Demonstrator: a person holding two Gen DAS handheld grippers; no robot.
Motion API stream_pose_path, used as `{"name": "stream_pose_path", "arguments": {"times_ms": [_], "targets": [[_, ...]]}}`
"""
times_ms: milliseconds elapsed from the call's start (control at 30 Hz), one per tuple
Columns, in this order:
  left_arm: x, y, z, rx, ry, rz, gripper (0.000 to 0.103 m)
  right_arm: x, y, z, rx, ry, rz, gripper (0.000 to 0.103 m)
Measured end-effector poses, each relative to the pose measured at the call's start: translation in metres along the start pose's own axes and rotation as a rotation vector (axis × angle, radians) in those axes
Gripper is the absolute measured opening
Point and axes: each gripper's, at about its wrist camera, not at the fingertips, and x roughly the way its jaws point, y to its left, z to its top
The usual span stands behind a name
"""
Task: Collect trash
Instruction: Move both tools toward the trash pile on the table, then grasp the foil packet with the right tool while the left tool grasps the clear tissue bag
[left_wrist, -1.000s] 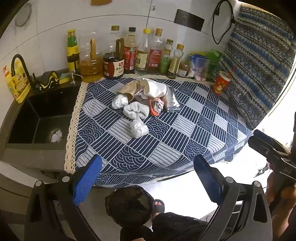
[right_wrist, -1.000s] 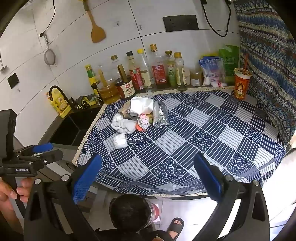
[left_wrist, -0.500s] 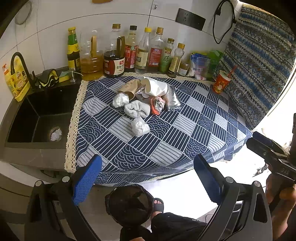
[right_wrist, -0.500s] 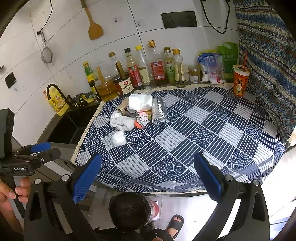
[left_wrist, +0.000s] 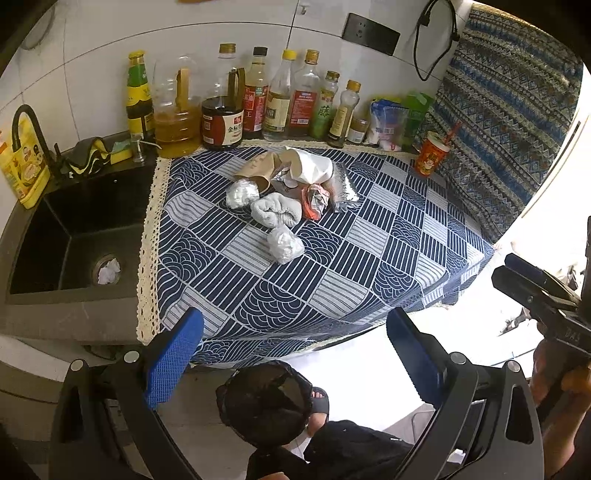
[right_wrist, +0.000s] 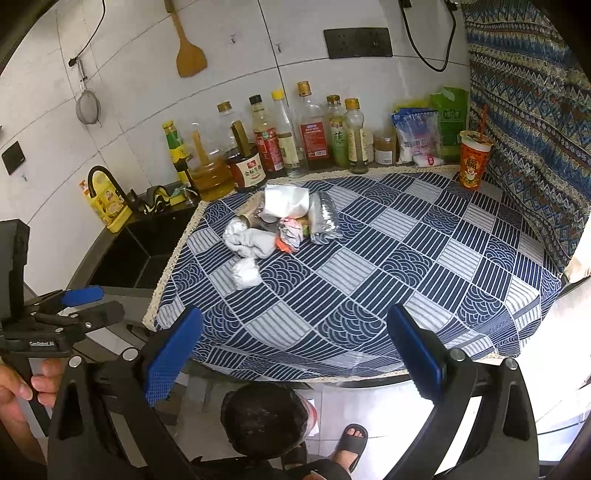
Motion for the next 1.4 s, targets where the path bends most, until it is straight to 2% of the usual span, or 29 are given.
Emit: {"name": "stream_pose_path", "arguments": {"times_ms": [200, 333, 533, 1000, 1100, 1200, 1300, 1400], "targets": [[0.004, 0.006, -0.003, 0.036, 0.012, -0.021, 0.096, -0.002, 0.013, -0.005, 0.026, 0.0, -0.007, 0.099], [0.007, 0.011, -0.002, 0.03, 0.016, -0.041, 0.096, 0.003, 0.016, -0.001, 0.026, 0.009, 0.007, 0.098], [0.022, 0.019, 0.007, -0.009, 0.023, -0.024, 0.096, 0.027, 0.008, 0.016, 0.014, 0.034, 0.035, 0.098], [0.103, 0.015, 0.064, -0.122, 0.115, 0.017, 0.096, 0.123, -0.052, 0.078, -0.01, 0.18, 0.113, 0.099], [0.121, 0.011, 0.074, -0.141, 0.143, -0.006, 0.096, 0.143, -0.063, 0.087, -0.007, 0.208, 0.129, 0.099], [0.138, 0.009, 0.082, -0.153, 0.165, 0.008, 0.096, 0.163, -0.073, 0.094, -0.004, 0.234, 0.141, 0.099], [0.151, 0.011, 0.086, -0.166, 0.178, 0.053, 0.096, 0.183, -0.084, 0.1, 0.011, 0.25, 0.163, 0.098], [0.171, 0.014, 0.09, -0.197, 0.23, 0.039, 0.096, 0.207, -0.097, 0.105, 0.03, 0.263, 0.19, 0.099]]}}
